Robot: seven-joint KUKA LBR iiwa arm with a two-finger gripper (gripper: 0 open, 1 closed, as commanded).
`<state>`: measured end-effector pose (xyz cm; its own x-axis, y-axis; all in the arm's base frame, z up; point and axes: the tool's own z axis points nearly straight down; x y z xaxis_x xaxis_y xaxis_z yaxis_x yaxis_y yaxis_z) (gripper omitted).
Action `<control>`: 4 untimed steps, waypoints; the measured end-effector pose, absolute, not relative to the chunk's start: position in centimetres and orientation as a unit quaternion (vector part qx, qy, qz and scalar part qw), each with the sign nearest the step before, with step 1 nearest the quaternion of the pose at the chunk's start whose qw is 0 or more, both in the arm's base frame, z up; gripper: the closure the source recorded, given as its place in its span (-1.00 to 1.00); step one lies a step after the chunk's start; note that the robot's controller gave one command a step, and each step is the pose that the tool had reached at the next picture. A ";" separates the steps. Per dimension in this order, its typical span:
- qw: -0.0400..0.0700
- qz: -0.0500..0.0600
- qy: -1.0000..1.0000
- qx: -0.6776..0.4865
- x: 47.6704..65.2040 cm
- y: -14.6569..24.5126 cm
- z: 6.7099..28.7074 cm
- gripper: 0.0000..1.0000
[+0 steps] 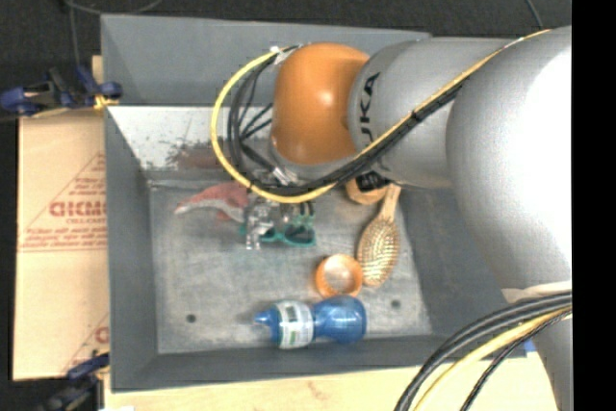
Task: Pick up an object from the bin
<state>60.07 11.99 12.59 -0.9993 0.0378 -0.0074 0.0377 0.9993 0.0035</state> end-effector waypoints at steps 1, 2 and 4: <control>0.001 0.000 1.000 0.012 59.9 11.8 11.2 1.00; 0.001 0.001 1.000 0.013 59.9 11.9 11.2 1.00; 0.001 0.001 1.000 0.014 59.9 11.9 11.2 1.00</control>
Offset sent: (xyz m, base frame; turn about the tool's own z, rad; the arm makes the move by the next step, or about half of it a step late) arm 0.0000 0.0000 0.0000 0.0000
